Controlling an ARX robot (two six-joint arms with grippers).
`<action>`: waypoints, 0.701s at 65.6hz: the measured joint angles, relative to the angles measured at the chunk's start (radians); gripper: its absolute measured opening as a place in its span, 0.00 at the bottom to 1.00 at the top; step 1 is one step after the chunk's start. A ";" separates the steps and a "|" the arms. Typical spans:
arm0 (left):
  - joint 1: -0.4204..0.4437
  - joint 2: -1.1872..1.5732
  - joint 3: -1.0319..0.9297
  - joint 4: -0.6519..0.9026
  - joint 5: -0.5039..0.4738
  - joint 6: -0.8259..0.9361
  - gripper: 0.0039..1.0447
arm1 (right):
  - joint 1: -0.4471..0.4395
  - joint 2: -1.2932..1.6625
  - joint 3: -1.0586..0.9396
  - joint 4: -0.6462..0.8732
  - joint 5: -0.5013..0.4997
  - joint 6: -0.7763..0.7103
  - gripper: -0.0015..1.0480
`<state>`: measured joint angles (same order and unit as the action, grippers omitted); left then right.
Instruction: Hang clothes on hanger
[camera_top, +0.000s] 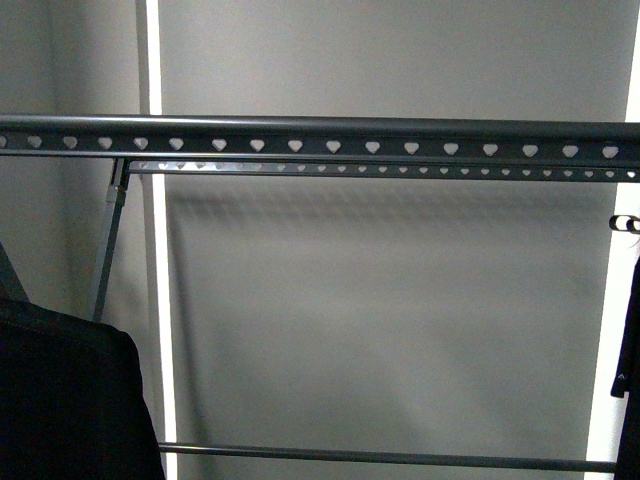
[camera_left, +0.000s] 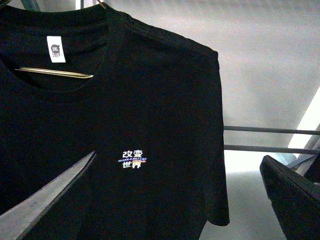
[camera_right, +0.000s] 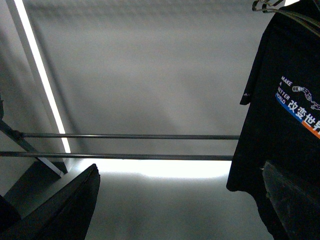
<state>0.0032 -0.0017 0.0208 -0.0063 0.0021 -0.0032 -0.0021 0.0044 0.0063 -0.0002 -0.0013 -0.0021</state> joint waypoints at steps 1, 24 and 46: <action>0.000 0.000 0.000 0.000 0.000 0.000 0.94 | 0.000 0.000 0.000 0.000 0.000 0.000 0.93; 0.000 0.000 0.000 0.000 0.000 0.000 0.94 | 0.000 0.000 0.000 0.000 0.000 0.000 0.93; -0.349 0.569 0.214 0.429 -0.615 -0.020 0.94 | 0.000 0.000 0.000 0.000 0.000 0.000 0.93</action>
<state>-0.3462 0.5674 0.2344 0.4229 -0.6125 -0.0231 -0.0021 0.0044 0.0063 -0.0002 -0.0013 -0.0021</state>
